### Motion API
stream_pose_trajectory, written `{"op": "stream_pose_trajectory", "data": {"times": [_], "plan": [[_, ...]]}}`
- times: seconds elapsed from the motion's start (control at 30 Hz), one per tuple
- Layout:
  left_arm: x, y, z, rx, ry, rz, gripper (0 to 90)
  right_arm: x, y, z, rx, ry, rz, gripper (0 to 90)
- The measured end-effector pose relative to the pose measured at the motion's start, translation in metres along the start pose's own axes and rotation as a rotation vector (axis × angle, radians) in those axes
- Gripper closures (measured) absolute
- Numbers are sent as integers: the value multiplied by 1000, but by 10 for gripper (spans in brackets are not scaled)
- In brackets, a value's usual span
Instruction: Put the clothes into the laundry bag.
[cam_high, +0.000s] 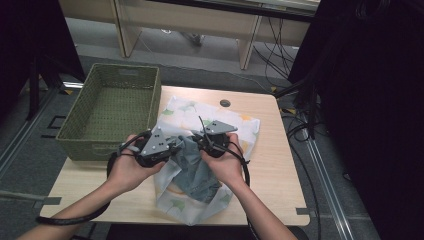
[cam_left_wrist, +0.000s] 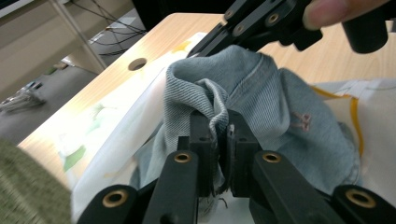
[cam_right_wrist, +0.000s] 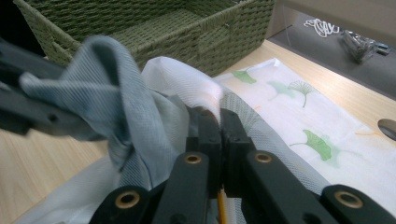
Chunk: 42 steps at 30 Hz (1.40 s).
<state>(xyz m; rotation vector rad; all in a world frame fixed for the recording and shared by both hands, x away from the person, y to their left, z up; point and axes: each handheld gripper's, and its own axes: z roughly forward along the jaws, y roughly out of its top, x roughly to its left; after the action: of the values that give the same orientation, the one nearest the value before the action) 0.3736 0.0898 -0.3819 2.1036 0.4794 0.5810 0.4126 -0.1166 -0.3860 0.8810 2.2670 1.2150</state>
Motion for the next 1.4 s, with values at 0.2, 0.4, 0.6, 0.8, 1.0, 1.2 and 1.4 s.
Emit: {"op": "stream_pose_trajectory", "data": {"times": [0.2,0.4,0.6,0.8,1.0,1.2,1.4], "plan": [[-9,2,27,36,-38,36,827,1,1,-1,-4,5,-3,899],[-10,-2,49,45,-53,36,825,0,0,-2,-2,0,5,900],[-9,-12,68,50,-78,-4,820,0,0,-2,-1,2,14,899],[-9,-20,82,64,-81,-6,815,-2,-1,-1,3,1,11,899],[-9,-26,93,83,-83,-4,810,-3,-3,0,13,-6,37,899],[-11,-28,96,85,-84,4,795,-6,-4,0,12,-8,33,899],[-14,-26,87,84,-108,30,649,-6,-4,-1,17,-9,43,899]]}}
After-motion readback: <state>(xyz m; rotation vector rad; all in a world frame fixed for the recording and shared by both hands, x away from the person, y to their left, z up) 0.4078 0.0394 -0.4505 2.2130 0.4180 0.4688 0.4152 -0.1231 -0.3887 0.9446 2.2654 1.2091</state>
